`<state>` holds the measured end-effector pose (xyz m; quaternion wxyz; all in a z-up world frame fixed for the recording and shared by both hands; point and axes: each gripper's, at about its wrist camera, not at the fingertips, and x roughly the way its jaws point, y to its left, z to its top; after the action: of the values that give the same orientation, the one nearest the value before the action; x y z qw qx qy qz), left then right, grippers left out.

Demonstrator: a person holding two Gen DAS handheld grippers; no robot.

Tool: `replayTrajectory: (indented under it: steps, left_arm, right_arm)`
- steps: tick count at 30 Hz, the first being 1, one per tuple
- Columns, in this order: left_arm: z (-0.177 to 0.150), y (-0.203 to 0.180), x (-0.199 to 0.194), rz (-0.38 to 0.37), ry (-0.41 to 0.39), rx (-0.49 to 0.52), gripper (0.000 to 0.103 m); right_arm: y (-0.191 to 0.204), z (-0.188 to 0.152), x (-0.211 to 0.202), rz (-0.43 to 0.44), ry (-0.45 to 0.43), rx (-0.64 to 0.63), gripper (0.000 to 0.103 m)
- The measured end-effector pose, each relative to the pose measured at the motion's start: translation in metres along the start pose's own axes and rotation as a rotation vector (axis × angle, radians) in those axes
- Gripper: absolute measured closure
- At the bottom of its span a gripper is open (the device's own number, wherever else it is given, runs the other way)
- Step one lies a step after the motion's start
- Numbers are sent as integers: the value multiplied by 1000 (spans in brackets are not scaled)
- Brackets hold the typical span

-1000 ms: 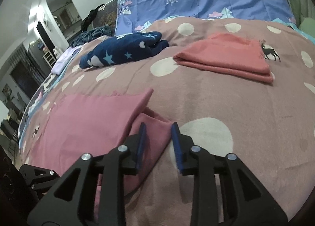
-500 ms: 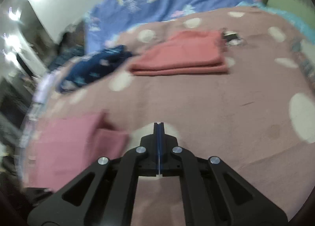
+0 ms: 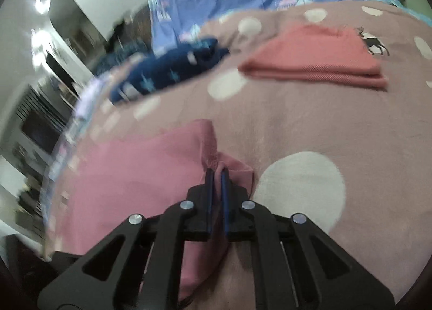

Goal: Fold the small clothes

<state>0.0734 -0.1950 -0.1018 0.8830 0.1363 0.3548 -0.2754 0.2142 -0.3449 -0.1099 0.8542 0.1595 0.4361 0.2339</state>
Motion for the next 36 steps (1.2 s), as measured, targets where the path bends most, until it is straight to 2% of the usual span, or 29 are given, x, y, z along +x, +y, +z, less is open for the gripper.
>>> replayTrajectory:
  steps: [1, 2, 4, 7, 13, 14, 15, 16, 17, 18, 19, 20, 23, 24, 25, 26, 27, 29, 32, 33, 34, 36]
  left_arm:
    - [0, -1, -2, -24, -9, 3, 98]
    - [0, -4, -3, -50, -16, 9, 98]
    - [0, -13, -1, -64, -13, 41, 98]
    - [-2, -20, 1, -51, -7, 67, 98]
    - [-1, -16, 0, -62, -8, 50, 98]
    - [-2, -16, -1, -59, -9, 52, 98]
    - [-3, -16, -2, -58, -10, 54, 98]
    - [-3, -18, -3, -57, -11, 57, 98]
    - [-2, -19, -2, -58, -10, 63, 98]
    - [-2, -21, -1, -60, -6, 69, 96]
    - [-2, -24, 2, -64, 8, 86, 93]
    - [-2, -26, 3, -63, 13, 97, 92]
    - [-4, -28, 1, -91, 3, 115, 90]
    - [-5, -28, -1, -133, 0, 116, 90]
    - [-6, -29, -3, -187, 13, 119, 88]
    - [-8, -30, -4, -196, 19, 127, 86]
    - [-11, -33, -6, -200, 29, 147, 85]
    - [-16, -34, -14, -232, 33, 149, 79]
    - [-23, -26, -31, -331, 26, 90, 69]
    - [-26, -22, -36, -345, 24, 72, 68]
    - [-31, -18, -42, -351, 22, 58, 68]
    - [-42, -7, -55, -332, 19, 29, 68]
  right_arm:
    - [-4, -1, -10, 19, -15, 10, 98]
    - [-9, -3, -16, -22, -34, 15, 103]
    - [-31, -3, -22, -178, -58, 48, 103]
    - [-61, -12, -29, -113, -39, 200, 103]
    - [-18, -25, -33, -14, -11, 46, 97]
    - [-13, -23, -29, -12, -7, 39, 92]
    - [-11, -19, -25, -13, -4, 39, 82]
    - [-7, -16, -19, -14, 1, 48, 64]
    - [-6, -15, -12, -3, 13, 61, 62]
    - [-4, -15, -4, -4, 35, 61, 80]
    - [-1, -14, 4, -59, 45, 38, 100]
    - [0, -17, 6, -129, 52, 8, 98]
    - [-5, -22, -1, -132, 14, 38, 103]
    - [-6, -24, -9, -197, -25, 50, 103]
    - [-7, -25, -17, -264, -54, 50, 99]
    - [-7, -27, -25, -305, -77, 50, 99]
    - [-7, -30, -33, -291, -90, 60, 99]
    - [1, -43, -53, -166, -99, 72, 99]
    - [30, -70, -69, -51, -95, -19, 97]
    - [43, -81, -70, -23, -84, -64, 93]
    - [56, -93, -70, -3, -69, -106, 87]
    - [70, -113, -66, -27, -39, -151, 83]
